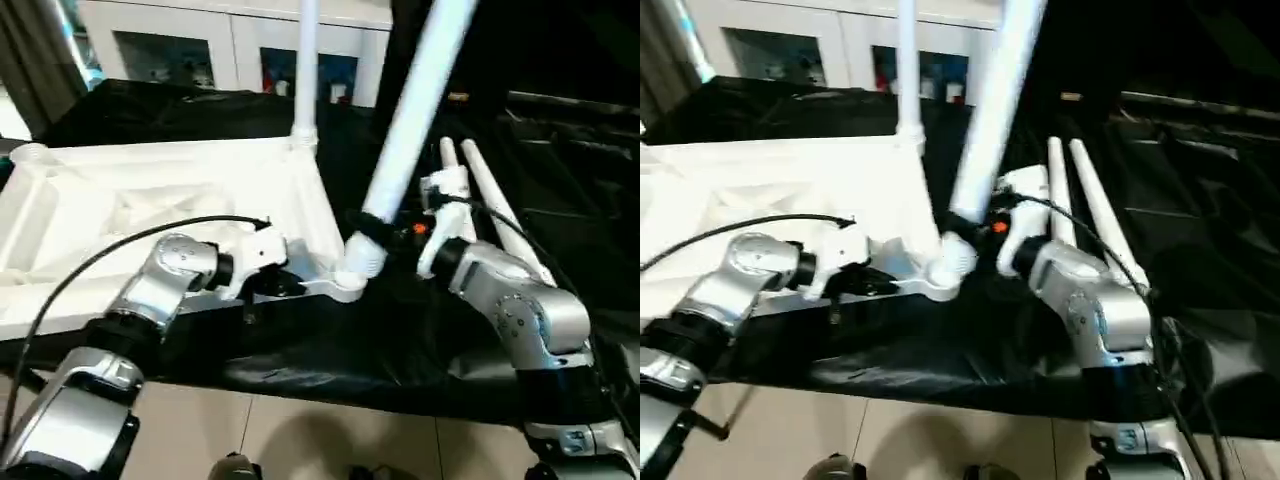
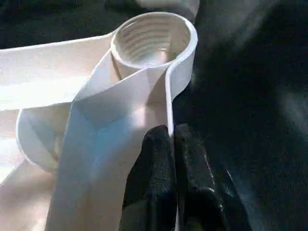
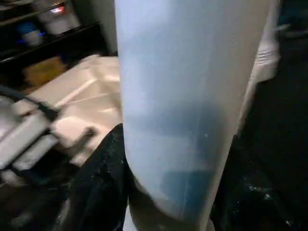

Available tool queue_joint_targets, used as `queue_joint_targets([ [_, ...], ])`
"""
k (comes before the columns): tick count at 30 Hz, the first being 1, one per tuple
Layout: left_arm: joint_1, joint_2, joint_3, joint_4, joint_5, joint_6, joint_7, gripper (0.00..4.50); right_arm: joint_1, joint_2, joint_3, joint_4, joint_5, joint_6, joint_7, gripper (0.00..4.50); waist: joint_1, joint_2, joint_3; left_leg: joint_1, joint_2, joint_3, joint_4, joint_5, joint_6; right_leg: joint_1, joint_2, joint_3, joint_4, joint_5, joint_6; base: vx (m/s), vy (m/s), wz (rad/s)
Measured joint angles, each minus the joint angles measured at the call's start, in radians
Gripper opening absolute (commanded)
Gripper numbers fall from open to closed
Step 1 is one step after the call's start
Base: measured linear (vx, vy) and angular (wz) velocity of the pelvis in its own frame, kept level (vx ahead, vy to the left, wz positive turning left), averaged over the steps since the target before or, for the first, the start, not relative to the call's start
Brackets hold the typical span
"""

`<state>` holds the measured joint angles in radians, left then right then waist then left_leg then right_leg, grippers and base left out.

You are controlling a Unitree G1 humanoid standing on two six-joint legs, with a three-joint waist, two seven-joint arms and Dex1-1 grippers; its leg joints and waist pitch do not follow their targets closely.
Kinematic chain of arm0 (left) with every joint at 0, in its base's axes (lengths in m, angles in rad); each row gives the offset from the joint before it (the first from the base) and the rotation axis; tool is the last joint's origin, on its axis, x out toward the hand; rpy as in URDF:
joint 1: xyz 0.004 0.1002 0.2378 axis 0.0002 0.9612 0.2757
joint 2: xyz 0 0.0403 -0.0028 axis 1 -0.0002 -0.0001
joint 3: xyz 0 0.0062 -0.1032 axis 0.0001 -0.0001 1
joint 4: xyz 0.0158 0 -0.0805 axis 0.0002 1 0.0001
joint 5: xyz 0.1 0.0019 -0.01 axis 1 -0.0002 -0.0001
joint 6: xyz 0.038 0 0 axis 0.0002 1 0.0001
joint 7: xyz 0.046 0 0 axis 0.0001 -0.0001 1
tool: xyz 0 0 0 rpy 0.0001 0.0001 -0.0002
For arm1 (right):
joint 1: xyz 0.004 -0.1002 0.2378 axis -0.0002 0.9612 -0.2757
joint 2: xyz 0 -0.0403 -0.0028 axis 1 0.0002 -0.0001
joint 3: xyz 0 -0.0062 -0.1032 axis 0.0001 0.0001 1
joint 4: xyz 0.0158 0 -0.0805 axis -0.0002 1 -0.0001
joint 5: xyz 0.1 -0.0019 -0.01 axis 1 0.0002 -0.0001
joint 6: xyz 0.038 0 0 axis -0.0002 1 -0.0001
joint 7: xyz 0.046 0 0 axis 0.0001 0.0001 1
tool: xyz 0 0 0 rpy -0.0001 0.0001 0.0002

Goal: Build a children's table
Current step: Insert table leg to table base

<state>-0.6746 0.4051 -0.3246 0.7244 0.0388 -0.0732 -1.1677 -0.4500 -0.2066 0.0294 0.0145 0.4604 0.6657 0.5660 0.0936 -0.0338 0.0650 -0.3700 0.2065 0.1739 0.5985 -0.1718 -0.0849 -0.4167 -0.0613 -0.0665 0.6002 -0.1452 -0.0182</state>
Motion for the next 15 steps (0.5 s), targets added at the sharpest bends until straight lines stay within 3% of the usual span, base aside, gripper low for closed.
queue_joint_targets([
  [6, -0.019, -0.016, -0.002, 0.035, 0.013, -0.006, 0.021, 0.0, -0.022, -0.003, 0.061, 0.108, -0.076, -0.034, 0.009, 1.88, -0.002, 0.0, 0.0, 0.001, 0.0, 0.0, 0.0, 0.0, 0.0, 0.0, 0.0, 0.0, 0.001, 0.0, 0.0, 0.0, 0.0, 0.0],
  [15, -0.023, -0.018, -0.002, 0.045, 0.018, -0.018, 0.02, 0.0, -0.048, -0.005, 0.066, 0.17, -0.099, -0.073, 0.011, 1.87, -0.002, -0.001, 0.0, 0.001, 0.0, 0.0, 0.0, 0.0, 0.0, 0.0, 0.0, 0.0, 0.001, 0.0, 0.0, 0.0, 0.0, 0.0],
])
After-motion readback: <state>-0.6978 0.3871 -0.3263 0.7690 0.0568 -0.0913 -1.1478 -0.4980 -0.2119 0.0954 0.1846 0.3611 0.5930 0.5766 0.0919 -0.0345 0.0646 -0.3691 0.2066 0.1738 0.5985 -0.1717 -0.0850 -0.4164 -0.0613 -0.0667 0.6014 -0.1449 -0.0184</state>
